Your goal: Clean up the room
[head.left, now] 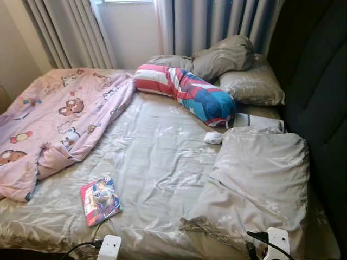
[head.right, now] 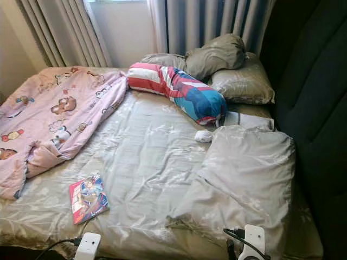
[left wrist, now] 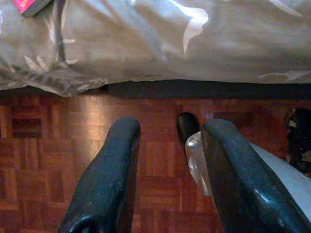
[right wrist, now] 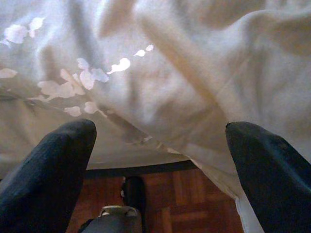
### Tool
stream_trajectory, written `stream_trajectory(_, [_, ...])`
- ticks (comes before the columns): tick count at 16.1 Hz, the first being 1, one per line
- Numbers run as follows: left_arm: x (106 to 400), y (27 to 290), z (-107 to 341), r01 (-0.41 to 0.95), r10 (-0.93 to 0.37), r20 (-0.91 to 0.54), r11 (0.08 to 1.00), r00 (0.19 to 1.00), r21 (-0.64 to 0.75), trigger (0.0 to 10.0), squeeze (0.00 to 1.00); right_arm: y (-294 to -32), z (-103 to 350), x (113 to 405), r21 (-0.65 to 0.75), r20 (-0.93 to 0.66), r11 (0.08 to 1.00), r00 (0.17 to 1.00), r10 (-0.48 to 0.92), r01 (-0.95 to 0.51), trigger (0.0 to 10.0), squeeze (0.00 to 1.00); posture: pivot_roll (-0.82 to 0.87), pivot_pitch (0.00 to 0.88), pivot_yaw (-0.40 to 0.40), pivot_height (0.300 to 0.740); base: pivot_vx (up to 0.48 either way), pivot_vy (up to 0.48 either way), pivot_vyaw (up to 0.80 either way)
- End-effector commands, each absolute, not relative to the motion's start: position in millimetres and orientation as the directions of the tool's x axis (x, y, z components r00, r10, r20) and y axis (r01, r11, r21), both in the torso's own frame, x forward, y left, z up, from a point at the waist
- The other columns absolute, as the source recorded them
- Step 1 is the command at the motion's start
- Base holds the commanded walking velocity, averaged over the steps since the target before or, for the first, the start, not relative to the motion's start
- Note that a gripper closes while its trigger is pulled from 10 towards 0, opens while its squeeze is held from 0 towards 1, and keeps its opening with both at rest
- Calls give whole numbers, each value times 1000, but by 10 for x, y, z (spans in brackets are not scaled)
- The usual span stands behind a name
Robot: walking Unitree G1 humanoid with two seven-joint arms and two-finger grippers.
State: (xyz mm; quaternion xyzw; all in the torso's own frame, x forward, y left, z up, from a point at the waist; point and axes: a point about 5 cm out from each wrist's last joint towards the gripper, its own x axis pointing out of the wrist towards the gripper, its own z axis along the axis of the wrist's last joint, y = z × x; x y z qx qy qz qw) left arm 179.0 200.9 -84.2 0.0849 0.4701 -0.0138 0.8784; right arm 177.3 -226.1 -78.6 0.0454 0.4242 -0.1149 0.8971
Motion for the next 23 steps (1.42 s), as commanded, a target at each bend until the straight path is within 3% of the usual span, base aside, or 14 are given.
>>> stream_trajectory(1, [1763,2031,-851,128,55,-835,980,547,149,10000,0,-2248,-792,1764,-11,-771,967,614,-169,253,10000,0,-8,0,31,740,0,-480,0])
stream_trajectory(4, [1763,2030,-851,127,55,-833,981,550,149,10000,0,-2253,-792,1760,-11,-769,967,615,-172,256,10000,0,-6,0,29,740,0,-465,0])
stream_trajectory(19, [1735,2060,-858,114,61,-836,983,546,146,10000,0,-2279,-787,1741,-42,-747,927,605,-277,373,10000,0,-13,16,41,740,0,0,0])
stream_trajectory(23, [1762,2096,-835,117,68,-822,980,565,161,10000,0,-2273,-753,1758,-24,-693,912,651,-310,409,10000,0,-21,35,54,740,0,0,0])
